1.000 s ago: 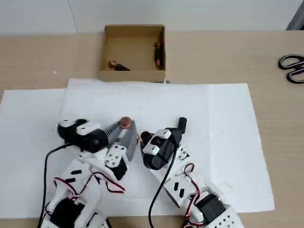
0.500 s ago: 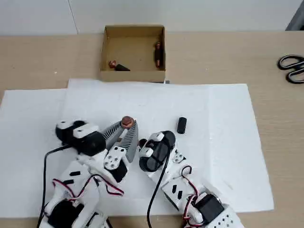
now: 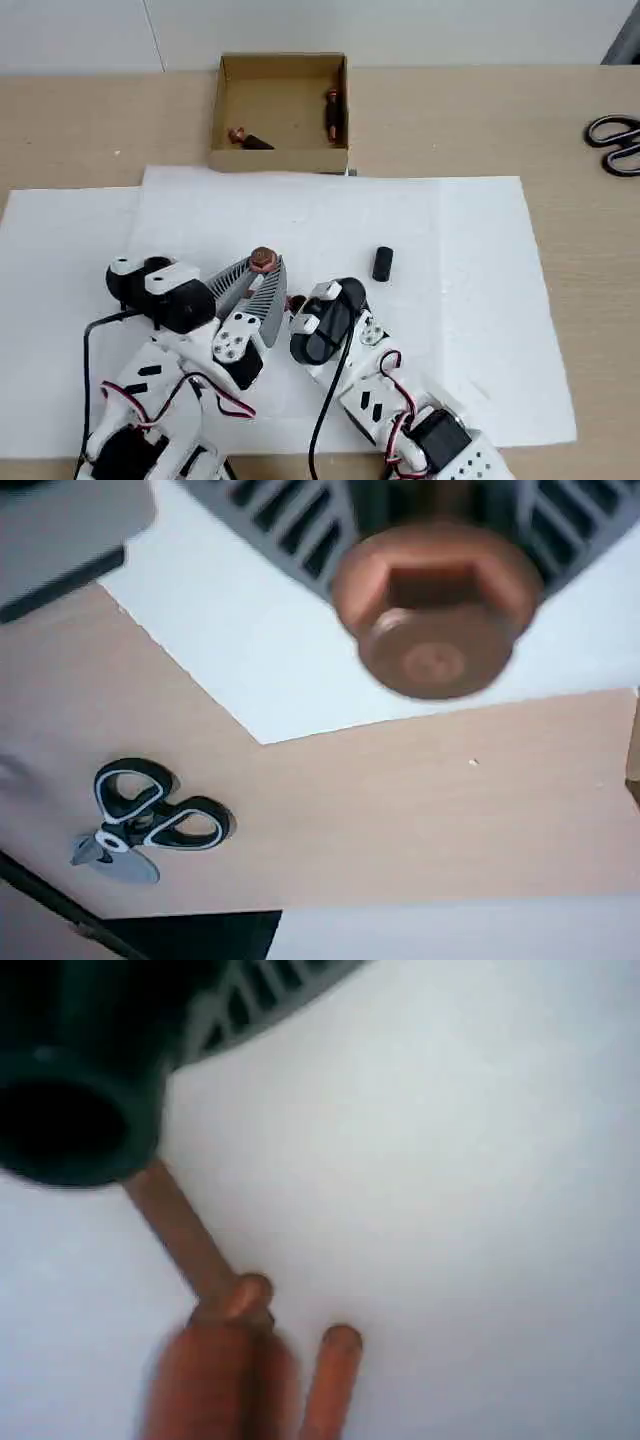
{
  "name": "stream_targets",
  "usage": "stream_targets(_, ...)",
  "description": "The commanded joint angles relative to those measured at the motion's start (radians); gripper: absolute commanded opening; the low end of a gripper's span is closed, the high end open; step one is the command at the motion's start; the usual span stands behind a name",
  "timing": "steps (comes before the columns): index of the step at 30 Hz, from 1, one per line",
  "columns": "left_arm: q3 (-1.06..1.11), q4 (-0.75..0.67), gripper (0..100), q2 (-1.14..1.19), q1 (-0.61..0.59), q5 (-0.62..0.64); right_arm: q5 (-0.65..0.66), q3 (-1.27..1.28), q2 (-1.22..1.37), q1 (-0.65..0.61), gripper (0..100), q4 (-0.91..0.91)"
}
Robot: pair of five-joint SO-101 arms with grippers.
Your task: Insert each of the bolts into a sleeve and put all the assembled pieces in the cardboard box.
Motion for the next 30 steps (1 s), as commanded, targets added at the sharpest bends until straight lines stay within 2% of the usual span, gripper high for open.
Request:
stream_targets(1, -0.01, -0.006, 1, -0.002, -0.002, 0.002, -0.009, -0.018, -0.018, -0.007, 0.2, 0.001)
stream_targets(5, 0.022, -0.008, 1, -0.003, -0.002, 0.009, -0.009, -0.046, -0.018, -0.008, 0.2, 0.007)
stream_targets(13, 0.093, -0.104, 1, -0.003, -0.026, 0.035, -0.009, -0.051, -0.018, -0.008, 0.2, 0.008)
stream_targets(22, 0.096, -0.106, 1, -0.003, -0.021, 0.089, -0.011, -0.051, -0.018, -0.076, 0.2, 0.001)
stream_targets(30, 0.096, -0.1, 1, -0.003, -0.025, 0.089, -0.009, -0.051, -0.018, -0.073, 0.2, 0.001)
